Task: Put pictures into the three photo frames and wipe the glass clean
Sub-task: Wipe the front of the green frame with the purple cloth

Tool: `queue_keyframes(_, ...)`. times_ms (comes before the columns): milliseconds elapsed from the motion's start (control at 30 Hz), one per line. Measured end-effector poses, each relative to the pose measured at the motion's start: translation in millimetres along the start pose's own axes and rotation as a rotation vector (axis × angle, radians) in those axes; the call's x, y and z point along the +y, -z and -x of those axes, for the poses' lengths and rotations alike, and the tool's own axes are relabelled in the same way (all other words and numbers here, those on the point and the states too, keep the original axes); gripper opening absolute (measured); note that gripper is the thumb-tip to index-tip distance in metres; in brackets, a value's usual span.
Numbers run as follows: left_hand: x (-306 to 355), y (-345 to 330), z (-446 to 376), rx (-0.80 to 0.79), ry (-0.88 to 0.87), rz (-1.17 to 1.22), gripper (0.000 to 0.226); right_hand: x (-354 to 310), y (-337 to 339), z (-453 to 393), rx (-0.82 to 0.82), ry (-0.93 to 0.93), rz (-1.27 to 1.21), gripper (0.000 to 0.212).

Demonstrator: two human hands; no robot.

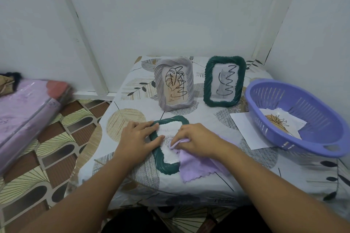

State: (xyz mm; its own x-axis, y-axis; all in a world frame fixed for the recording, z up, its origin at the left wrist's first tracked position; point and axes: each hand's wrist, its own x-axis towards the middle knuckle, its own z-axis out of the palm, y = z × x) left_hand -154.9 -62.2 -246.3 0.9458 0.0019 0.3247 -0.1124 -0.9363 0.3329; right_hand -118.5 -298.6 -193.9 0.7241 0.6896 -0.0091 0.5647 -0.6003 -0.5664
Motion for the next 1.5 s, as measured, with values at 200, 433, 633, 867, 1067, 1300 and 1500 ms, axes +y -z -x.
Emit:
queue_keyframes(200, 3, 4, 1, -0.028, 0.009, -0.004, 0.074, 10, 31, 20, -0.168, -0.051, -0.049, 0.013)
queue_keyframes(433, 3, 5, 1, -0.027, 0.009, 0.006, 0.074, 47, 38, 26, 0.223, -0.235, -0.295, 0.008)
queue_keyframes(633, 4, 5, 1, -0.025, 0.007, -0.007, 0.074, 64, 27, 16, 0.349, -0.337, 0.092, 0.011)
queue_keyframes(867, 2, 4, 1, 0.012, -0.008, -0.004, 0.070, 42, 27, 12, 0.289, -0.314, 0.332, 0.027)
queue_keyframes(1067, 4, 8, 3, 0.028, 0.007, -0.044, 0.077, 44, 28, 15, 0.240, -0.331, 0.320, 0.019)
queue_keyframes(1300, 3, 6, 2, 0.006, 0.024, -0.041, 0.078, 18, 19, 8, 0.209, -0.064, 0.032, 0.017)
queue_keyframes(1500, 3, 6, 2, 0.008, 0.026, -0.035, 0.080, 7, 7, -4, 0.015, -0.005, 0.212, 0.017)
